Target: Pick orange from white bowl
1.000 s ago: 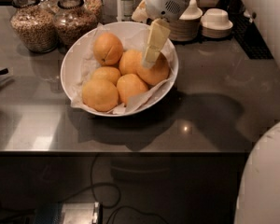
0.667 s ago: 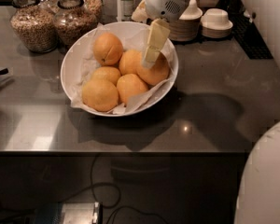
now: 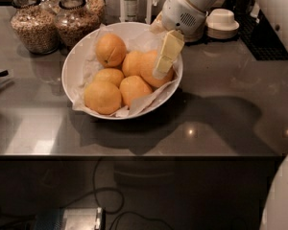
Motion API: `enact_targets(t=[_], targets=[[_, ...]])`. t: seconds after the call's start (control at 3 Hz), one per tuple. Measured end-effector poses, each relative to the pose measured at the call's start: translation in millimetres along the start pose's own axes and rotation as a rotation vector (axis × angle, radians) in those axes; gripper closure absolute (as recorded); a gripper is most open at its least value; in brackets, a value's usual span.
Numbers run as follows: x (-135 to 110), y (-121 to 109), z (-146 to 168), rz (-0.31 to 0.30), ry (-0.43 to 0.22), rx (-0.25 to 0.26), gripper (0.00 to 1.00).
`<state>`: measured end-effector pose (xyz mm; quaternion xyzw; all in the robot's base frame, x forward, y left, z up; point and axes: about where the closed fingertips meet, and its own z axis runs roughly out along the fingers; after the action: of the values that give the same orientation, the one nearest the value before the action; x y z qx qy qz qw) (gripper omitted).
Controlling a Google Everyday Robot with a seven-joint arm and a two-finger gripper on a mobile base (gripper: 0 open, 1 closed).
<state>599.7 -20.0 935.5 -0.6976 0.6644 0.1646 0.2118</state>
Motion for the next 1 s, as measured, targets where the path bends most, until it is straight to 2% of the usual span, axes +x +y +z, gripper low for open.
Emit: enact_targets(t=[0.33, 0.67, 1.0], targets=[[6.3, 3.8, 1.6, 0.029, -0.043, -0.018, 0.0], [6.3, 3.8, 1.7, 0.029, -0.043, -0.018, 0.0], [6.2, 3.8, 1.7, 0.029, -0.043, -0.018, 0.18]])
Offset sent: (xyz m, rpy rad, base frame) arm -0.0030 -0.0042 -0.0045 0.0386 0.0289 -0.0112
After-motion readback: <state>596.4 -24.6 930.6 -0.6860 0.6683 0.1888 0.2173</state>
